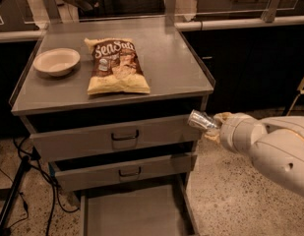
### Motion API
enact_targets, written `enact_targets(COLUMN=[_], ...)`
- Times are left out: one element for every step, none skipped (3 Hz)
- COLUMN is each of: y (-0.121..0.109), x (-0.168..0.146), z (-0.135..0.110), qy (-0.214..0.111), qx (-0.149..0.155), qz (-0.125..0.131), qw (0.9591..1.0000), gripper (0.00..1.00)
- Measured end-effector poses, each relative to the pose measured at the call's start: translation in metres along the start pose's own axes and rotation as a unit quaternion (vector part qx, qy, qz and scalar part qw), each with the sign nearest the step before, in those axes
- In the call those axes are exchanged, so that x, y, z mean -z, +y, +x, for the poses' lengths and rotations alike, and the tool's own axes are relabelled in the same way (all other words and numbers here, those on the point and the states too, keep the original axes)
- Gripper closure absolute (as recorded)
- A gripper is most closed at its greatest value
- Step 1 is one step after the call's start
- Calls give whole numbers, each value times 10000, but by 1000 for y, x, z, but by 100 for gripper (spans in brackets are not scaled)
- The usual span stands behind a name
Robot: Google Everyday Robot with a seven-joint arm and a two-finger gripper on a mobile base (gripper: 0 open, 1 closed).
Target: Pick redbull can from bottom drawer and place on counter
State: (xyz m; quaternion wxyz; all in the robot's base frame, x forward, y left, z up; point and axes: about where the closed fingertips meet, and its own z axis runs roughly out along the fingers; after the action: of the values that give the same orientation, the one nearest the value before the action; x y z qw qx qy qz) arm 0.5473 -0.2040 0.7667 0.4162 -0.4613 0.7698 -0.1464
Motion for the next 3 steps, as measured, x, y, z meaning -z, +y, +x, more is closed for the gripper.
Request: enact_targets(y=[-32, -69, -69], x=[21, 48, 47], z=[-11, -18, -23], qy=[-104, -225, -258], qx=[-5, -74, -63], qz=[299, 676, 666], qw=[9995, 9974, 9974], gripper=[100, 100, 100])
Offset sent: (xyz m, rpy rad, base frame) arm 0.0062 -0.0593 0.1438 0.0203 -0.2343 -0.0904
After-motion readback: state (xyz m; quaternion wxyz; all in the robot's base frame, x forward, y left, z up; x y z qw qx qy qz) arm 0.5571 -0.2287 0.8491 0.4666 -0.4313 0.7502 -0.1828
